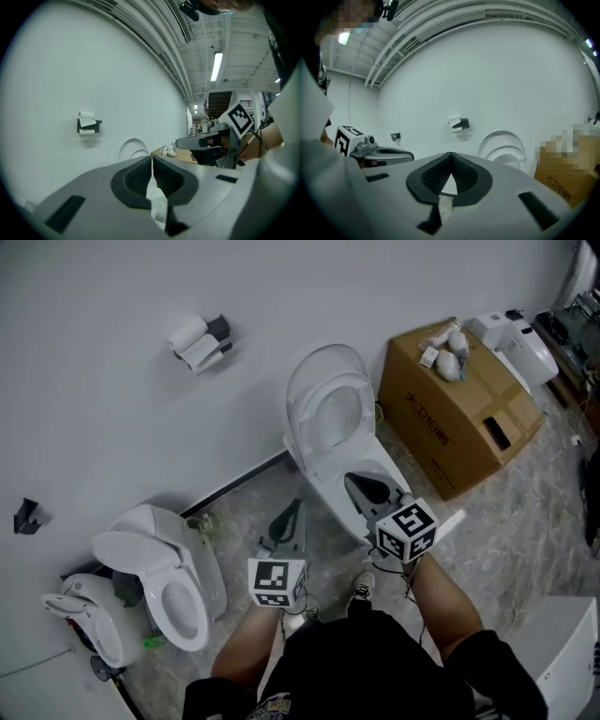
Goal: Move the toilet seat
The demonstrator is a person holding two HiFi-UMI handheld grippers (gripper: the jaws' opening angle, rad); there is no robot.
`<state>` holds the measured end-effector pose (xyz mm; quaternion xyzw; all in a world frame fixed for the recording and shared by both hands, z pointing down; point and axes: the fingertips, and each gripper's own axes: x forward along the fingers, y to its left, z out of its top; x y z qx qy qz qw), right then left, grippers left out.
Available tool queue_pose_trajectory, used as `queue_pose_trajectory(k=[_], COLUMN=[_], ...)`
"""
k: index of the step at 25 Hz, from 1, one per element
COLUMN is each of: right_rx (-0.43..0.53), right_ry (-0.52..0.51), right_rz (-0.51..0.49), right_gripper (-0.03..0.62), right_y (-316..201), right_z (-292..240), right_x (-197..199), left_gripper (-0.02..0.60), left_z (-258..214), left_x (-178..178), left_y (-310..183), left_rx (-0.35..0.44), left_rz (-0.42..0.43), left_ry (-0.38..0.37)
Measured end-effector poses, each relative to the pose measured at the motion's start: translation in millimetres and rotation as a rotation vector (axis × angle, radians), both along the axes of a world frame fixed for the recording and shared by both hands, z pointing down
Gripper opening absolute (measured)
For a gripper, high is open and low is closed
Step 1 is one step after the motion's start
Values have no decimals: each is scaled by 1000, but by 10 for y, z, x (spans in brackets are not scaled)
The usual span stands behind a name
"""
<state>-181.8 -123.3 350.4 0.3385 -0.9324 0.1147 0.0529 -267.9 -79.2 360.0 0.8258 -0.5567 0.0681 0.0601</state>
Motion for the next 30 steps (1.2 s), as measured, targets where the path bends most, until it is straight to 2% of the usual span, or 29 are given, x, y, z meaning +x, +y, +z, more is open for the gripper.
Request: queue_pose_trajectory(k=[6, 11, 21, 26, 30], right_rx=[-5, -24, -45, -30, -16], right_ry=[19, 35, 72, 84, 73], right_rz=[93, 195, 346, 333, 301], right_gripper=[0, 0, 1, 0, 2], right_y=[379, 725, 1240, 1364, 1499], right_z=[36, 130, 153, 113, 51], right_x=[-272, -262, 311, 586, 916], left_gripper=[14, 14, 14, 14, 14], left_z=[44, 109, 51, 68, 52], left_x=[-275, -303, 142, 442, 781], left_y=[290, 478, 804, 924, 1079], left_rx=[-6, -21, -14, -22, -32], left_rz=[105, 207, 338, 335, 298], left_ry=[12, 27, 62, 57, 51])
